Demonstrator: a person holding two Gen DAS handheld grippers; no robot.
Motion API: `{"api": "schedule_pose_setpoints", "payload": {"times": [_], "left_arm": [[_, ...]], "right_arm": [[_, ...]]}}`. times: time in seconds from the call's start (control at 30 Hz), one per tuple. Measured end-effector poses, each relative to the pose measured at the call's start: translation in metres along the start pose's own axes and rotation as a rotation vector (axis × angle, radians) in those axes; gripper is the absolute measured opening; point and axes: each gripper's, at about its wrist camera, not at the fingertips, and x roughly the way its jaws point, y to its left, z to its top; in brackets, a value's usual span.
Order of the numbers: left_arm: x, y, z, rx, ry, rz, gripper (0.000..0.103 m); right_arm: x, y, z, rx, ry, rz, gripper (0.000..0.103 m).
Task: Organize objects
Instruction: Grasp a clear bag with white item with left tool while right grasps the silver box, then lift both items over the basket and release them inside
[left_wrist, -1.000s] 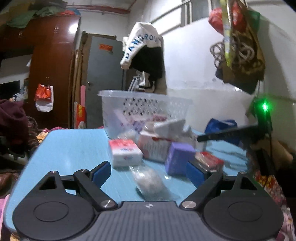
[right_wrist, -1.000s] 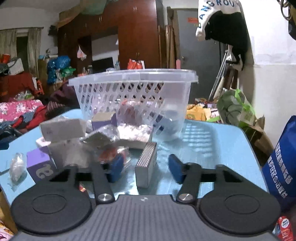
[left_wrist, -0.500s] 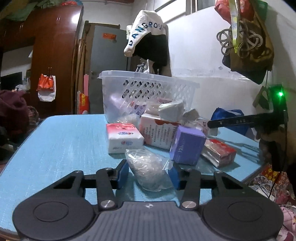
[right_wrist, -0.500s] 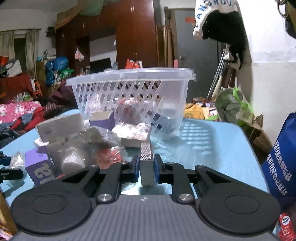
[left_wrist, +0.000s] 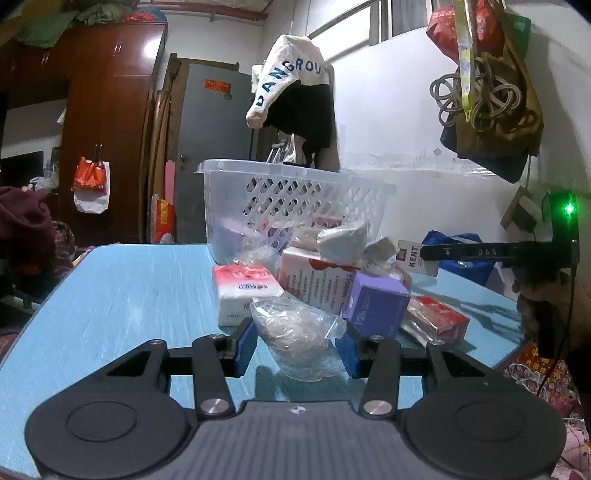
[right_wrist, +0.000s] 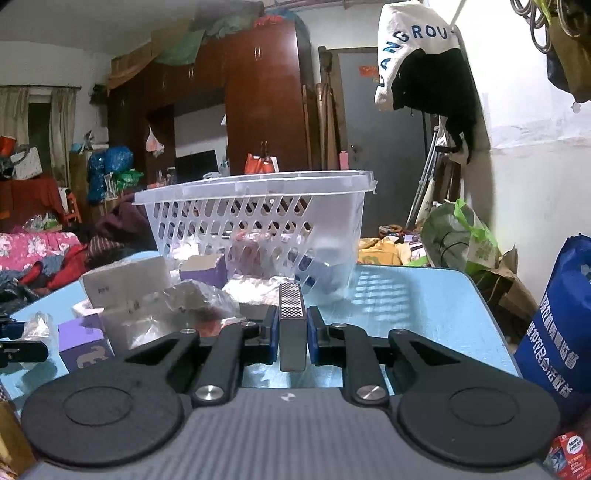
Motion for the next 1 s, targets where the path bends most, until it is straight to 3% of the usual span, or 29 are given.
{"api": "schedule_pose_setpoints", "payload": {"times": [0.23,0.3,0.47,0.57,0.67,0.73,0.77,0.83,0.87,0.9,1.0], "left_arm": [[-0.003,0.005,0.008,-0.018,-0.033,-0.002,0.051],[-0.007,0.008,0.020,-0.024,-0.068,-0.019,0.051],[0.010,0.013,0.095,-0.023,-0.166,-0.086,0.051],[0.048,0.014,0.155,-0.026,-0.194,-0.089,0.051],[0.096,0.014,0.193,-0.018,-0.150,-0.029,0.051],[0.131,0.019,0.203,-0.035,-0.068,-0.015,0.051],[0.148,0.019,0.202,-0.029,-0.025,-0.016,0.057],[0.165,0.020,0.194,-0.014,0.006,0.001,0.071],[0.166,0.020,0.190,-0.014,0.012,0.014,0.072],[0.161,0.020,0.187,-0.017,-0.002,0.011,0.072],[0.141,0.019,0.175,0.001,-0.050,-0.007,0.084]], "right_arm": [[-0.008,-0.002,0.001,0.024,-0.022,0.021,0.018],[-0.022,0.001,0.004,0.035,-0.067,0.045,0.018],[-0.041,0.015,0.060,0.008,-0.230,0.097,0.018],[-0.016,0.024,0.112,-0.033,-0.243,0.125,0.018],[0.029,0.026,0.151,-0.086,-0.184,0.062,0.018],[0.056,0.023,0.160,-0.079,-0.125,0.066,0.018],[0.065,0.023,0.160,-0.086,-0.112,0.052,0.018],[0.077,0.026,0.157,-0.120,-0.080,0.011,0.035],[0.079,0.027,0.154,-0.119,-0.062,-0.005,0.065],[0.076,0.026,0.150,-0.106,-0.055,-0.015,0.086],[0.048,0.024,0.129,-0.097,-0.100,0.008,0.103]]}}
